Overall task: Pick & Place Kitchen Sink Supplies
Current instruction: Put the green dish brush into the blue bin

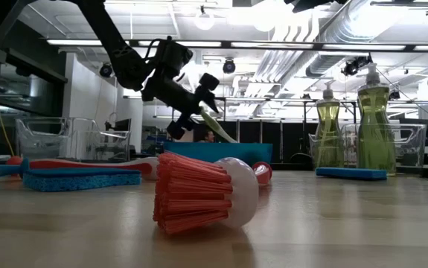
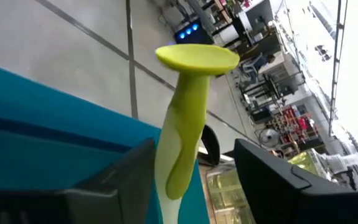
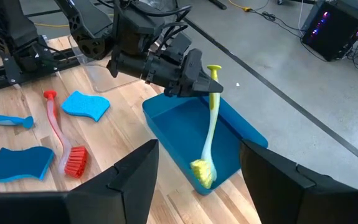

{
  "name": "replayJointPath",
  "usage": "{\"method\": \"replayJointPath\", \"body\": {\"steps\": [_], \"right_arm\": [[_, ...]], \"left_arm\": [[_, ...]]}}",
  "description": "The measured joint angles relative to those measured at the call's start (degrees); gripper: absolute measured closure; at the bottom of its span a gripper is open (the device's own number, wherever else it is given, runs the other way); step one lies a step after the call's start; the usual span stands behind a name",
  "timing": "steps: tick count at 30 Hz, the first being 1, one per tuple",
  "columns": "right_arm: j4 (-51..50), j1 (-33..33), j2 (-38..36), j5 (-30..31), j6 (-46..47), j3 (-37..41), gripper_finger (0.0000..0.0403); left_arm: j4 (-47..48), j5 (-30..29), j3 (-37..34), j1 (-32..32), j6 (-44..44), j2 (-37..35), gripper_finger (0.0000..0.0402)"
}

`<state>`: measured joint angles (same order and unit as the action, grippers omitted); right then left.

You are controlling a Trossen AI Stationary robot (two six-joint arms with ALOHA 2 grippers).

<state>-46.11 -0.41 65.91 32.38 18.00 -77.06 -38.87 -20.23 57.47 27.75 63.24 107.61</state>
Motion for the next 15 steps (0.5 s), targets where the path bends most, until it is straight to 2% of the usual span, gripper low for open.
{"method": "replayJointPath", "body": {"steps": [6, 15], "right_arm": [[0.0, 0.0, 0.0, 0.0, 0.0, 0.0, 0.0186], [-0.2, 0.0, 0.0, 0.0, 1.5, 0.0, 0.0186]], "left_arm": [[-0.1, 1.4, 0.0, 0.0, -3.3, 0.0, 0.0158], [2.0, 1.7, 0.0, 0.0, -4.5, -0.1, 0.0156]]}}
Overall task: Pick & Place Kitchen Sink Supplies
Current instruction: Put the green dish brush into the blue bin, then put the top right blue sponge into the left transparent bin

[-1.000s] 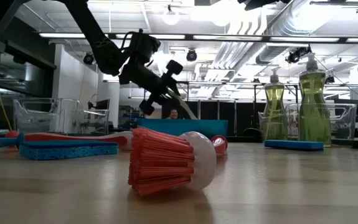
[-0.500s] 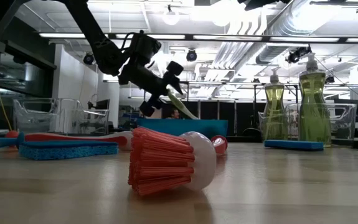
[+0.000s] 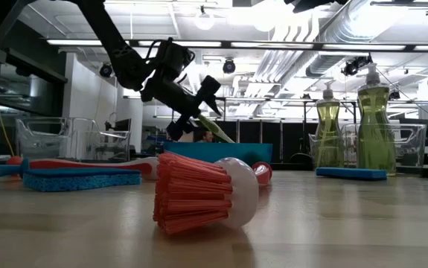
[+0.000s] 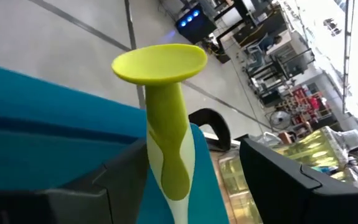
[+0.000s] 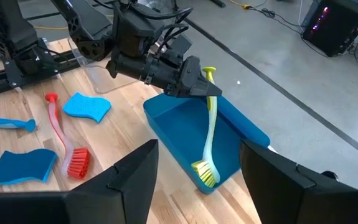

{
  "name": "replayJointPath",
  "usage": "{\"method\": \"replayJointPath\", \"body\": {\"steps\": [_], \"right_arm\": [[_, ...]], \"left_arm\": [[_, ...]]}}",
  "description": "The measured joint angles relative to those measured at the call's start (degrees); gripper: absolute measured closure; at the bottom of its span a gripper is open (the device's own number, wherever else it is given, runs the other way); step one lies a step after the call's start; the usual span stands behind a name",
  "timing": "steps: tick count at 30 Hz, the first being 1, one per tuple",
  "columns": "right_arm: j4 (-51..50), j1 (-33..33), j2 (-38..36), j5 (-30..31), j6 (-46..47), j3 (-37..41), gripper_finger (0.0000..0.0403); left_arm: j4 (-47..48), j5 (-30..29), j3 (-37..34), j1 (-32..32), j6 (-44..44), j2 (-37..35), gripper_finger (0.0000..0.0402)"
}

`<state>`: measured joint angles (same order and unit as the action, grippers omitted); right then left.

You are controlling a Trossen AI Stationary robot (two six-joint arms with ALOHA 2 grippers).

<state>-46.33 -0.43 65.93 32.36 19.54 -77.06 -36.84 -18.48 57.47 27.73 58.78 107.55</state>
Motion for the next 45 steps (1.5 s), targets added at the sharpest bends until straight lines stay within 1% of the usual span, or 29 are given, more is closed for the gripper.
{"method": "replayJointPath", "body": {"steps": [7, 11, 14, 20, 23, 27, 31, 35, 38, 40, 43, 45], "right_arm": [[-1.7, 0.0, 0.0, 0.1, 3.4, 0.0, 0.0185], [-2.1, 0.0, 0.0, 0.1, 4.6, 0.0, 0.0187], [-2.1, 0.0, 0.0, 0.0, 4.6, 0.0, 0.0186], [-2.2, 0.0, 0.0, -0.8, 4.5, 0.0, 0.0187], [-2.2, 0.0, 0.0, -0.9, 4.5, 0.0, 0.0186], [-2.2, 0.0, 0.0, -0.9, 4.5, 0.0, 0.0186], [-2.4, 0.0, 0.0, -0.9, 4.7, 0.0, 0.0188], [-2.8, 0.0, 0.0, -1.1, 4.1, 0.0, 0.0189], [-4.2, 0.0, 0.0, -1.5, 3.8, 0.0, 0.0189], [-5.6, 0.0, 0.0, -2.8, 3.4, 0.0, 0.0189], [-6.9, 0.0, 0.0, -5.2, 2.5, 0.0, 0.0188], [-7.9, 0.0, 0.0, -6.7, 2.2, 0.0, 0.0188]], "left_arm": [[2.8, 1.8, 0.0, 0.0, 5.2, 0.0, 0.0156], [4.0, 4.1, 0.0, 0.0, 8.1, 0.0, 0.0156], [7.1, 4.4, 0.0, 0.0, 10.2, -1.1, 0.0156], [15.8, 2.5, 0.0, 0.0, 9.9, -5.7, 0.0156], [19.7, 0.3, 0.0, 0.0, 8.6, -8.0, 0.0156], [24.2, -1.0, 0.2, 0.0, 6.5, -10.3, 0.0156], [33.3, -2.6, 4.0, -0.5, 2.0, -11.4, 0.0156], [40.8, -3.0, 9.4, -0.5, -6.0, -11.4, 0.0156], [41.8, -5.0, 13.2, -1.5, -13.1, -11.4, 0.0156], [42.1, -5.6, 15.5, -2.3, -18.5, -11.3, 0.0156], [42.6, -4.3, 19.5, -3.2, -27.8, -11.3, 0.0156], [45.5, -1.9, 22.1, -3.9, -33.6, -11.3, 0.0156]]}}
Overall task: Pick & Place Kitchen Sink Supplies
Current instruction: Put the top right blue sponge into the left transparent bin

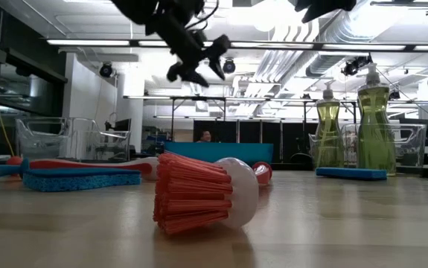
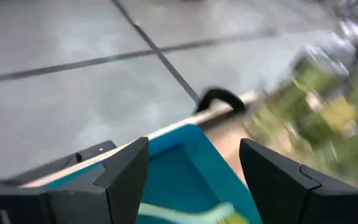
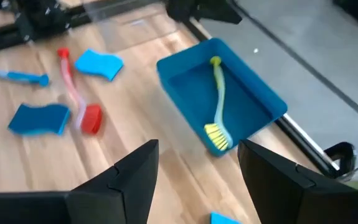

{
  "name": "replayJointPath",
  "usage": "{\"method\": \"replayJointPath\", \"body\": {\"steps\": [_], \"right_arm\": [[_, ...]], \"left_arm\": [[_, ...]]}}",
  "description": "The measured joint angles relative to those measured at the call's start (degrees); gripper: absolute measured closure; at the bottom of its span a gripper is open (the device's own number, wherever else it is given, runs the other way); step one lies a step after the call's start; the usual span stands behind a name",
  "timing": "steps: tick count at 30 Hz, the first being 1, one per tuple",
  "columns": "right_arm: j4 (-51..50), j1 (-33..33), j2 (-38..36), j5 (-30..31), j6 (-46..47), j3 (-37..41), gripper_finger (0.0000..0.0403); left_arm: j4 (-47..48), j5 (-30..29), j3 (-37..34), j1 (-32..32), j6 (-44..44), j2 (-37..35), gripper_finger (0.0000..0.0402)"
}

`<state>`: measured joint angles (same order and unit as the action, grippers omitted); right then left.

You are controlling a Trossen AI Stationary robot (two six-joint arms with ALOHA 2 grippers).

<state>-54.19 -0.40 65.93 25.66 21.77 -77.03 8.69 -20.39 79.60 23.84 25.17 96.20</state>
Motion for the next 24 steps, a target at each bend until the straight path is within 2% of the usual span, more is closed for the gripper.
{"method": "replayJointPath", "body": {"steps": [4, 9, 15, 24], "right_arm": [[-1.7, 0.0, 0.0, -2.9, 0.0, 0.0, 0.0190], [-5.0, 0.0, 0.0, -7.8, 2.8, 0.0, 0.0191], [-6.1, -0.6, 0.0, -11.2, 4.3, 0.0, 0.0190], [-7.4, -3.4, 0.0, -6.7, 19.5, 0.0, 0.0190]], "left_arm": [[6.4, 6.5, 4.2, -1.3, -8.9, -0.4, 0.0156], [11.0, 8.0, 5.9, -5.5, -18.1, -2.7, 0.0156], [18.3, 4.0, 5.9, -12.2, -23.3, -7.0, 0.0156], [29.6, -4.4, 5.9, -21.7, -29.3, -13.8, 0.0156]]}}
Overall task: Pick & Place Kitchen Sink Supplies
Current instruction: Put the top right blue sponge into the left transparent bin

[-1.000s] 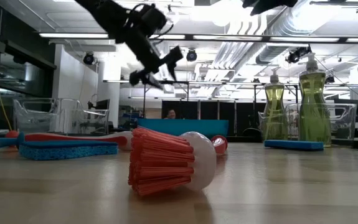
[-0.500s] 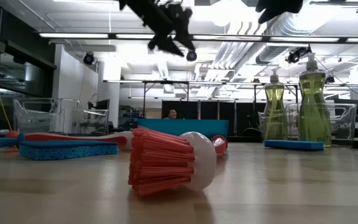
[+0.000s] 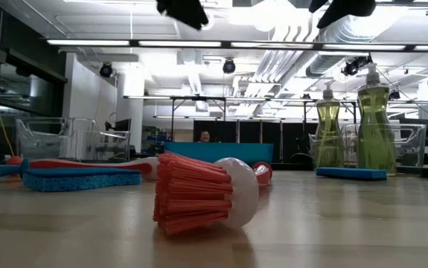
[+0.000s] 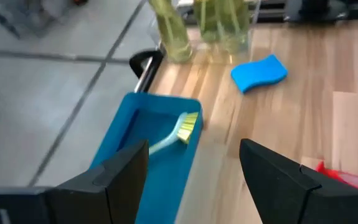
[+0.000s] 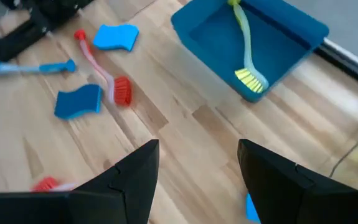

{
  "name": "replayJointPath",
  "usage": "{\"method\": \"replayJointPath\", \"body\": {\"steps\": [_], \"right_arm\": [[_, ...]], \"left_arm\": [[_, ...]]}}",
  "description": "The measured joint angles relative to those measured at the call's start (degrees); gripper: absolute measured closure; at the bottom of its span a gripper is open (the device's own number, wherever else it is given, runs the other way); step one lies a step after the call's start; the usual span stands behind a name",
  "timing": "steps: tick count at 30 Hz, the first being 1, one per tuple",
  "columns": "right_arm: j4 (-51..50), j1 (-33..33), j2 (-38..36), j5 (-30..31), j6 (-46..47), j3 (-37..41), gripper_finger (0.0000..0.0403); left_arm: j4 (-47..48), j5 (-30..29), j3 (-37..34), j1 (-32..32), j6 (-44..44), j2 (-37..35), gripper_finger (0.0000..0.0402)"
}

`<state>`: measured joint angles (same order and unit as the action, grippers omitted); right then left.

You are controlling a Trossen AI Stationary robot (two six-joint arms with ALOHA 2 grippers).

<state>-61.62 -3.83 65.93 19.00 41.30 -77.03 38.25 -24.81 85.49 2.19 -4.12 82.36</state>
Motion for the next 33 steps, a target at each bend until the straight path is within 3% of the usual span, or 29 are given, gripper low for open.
{"method": "replayJointPath", "body": {"steps": [11, 22, 28, 33], "right_arm": [[-0.7, -7.7, 4.4, 2.1, 23.3, 0.0, 0.0190], [-6.8, -14.7, 13.8, 1.0, 44.7, 0.0, 0.0190], [-15.7, -14.6, 19.8, -1.5, 50.3, 0.0, 0.0190], [-20.2, -14.5, 24.1, 0.1, 51.6, 0.0, 0.0190]], "left_arm": [[12.2, -6.6, 0.0, -9.2, -5.1, -9.4, 0.0156], [15.0, -9.0, 0.0, -16.9, -11.7, -13.7, 0.0156], [16.2, -8.7, 0.0, -18.5, -12.6, -13.7, 0.0156], [16.5, -7.3, -0.1, -18.5, -12.1, -13.6, 0.0156]]}}
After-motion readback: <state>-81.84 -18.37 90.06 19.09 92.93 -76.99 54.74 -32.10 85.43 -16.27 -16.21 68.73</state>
